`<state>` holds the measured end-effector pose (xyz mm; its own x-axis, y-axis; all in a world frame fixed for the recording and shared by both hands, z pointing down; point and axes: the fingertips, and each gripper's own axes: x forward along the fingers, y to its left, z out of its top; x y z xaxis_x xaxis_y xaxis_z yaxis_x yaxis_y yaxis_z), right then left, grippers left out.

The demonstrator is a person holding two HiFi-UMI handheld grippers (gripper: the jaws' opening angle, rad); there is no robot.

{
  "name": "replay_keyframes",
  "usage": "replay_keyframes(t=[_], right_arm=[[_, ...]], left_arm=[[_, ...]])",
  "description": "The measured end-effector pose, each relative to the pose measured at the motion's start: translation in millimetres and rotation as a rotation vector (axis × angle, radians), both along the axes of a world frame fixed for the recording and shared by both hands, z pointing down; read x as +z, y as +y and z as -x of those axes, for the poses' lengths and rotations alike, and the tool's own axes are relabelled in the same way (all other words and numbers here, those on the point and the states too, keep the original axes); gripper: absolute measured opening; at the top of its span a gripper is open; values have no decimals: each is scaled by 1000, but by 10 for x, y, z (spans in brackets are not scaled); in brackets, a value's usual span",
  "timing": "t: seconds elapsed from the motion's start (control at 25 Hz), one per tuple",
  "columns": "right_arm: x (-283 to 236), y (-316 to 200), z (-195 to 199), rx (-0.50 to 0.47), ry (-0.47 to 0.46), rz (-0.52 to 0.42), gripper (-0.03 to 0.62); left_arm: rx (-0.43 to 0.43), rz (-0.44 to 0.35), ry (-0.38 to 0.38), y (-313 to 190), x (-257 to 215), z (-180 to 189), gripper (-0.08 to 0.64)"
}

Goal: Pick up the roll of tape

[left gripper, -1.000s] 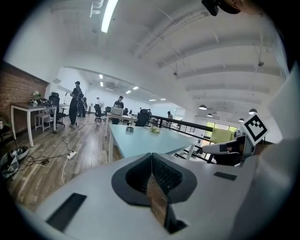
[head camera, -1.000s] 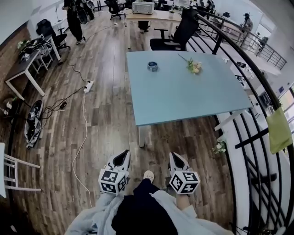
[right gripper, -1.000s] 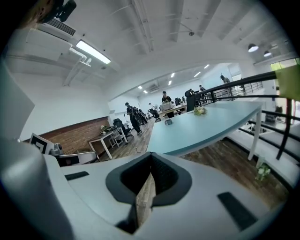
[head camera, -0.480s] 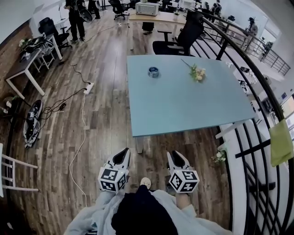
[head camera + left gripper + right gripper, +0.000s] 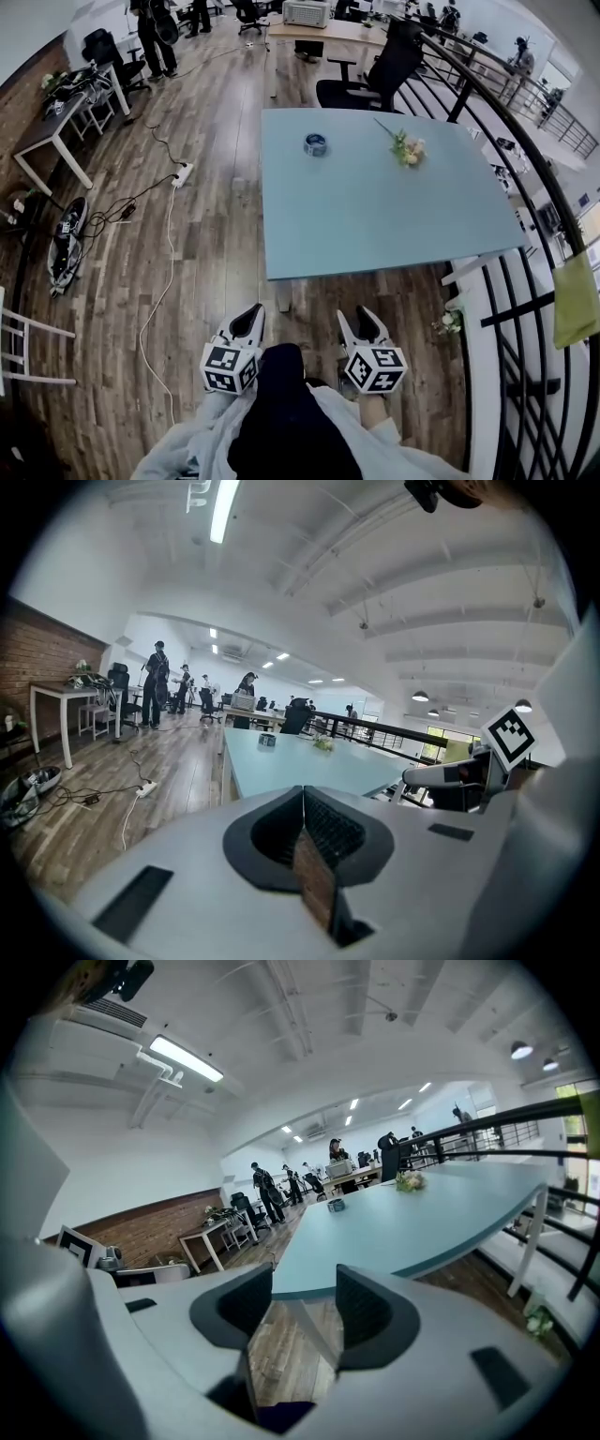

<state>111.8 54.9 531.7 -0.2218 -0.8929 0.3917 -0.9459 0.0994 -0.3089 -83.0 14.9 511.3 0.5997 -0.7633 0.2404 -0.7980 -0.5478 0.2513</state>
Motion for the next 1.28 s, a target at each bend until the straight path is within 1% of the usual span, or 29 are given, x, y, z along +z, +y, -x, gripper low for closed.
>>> replay_keyframes(t=[0.16, 0.36, 0.6, 0.84, 1.0, 1.28], right_arm=[[44, 54, -29, 3, -9, 13, 209], [111, 72, -137, 21, -16, 27, 199], [192, -90, -339, 46, -22, 52, 199], [169, -571, -522, 40, -33, 49, 201], [95, -1018, -644, 13, -33, 42, 201], [7, -1792, -817, -16, -37, 35, 200]], left_arm=[[-2, 10, -10, 28, 41, -5, 17], [22, 12, -15, -29, 68, -150, 17], [44, 25, -29, -271, 115, -349, 17], [33, 28, -40, -773, 103, -520, 17], [19, 17, -38, -1183, 16, -665, 17], [0, 23, -51, -1830, -14, -821, 17]])
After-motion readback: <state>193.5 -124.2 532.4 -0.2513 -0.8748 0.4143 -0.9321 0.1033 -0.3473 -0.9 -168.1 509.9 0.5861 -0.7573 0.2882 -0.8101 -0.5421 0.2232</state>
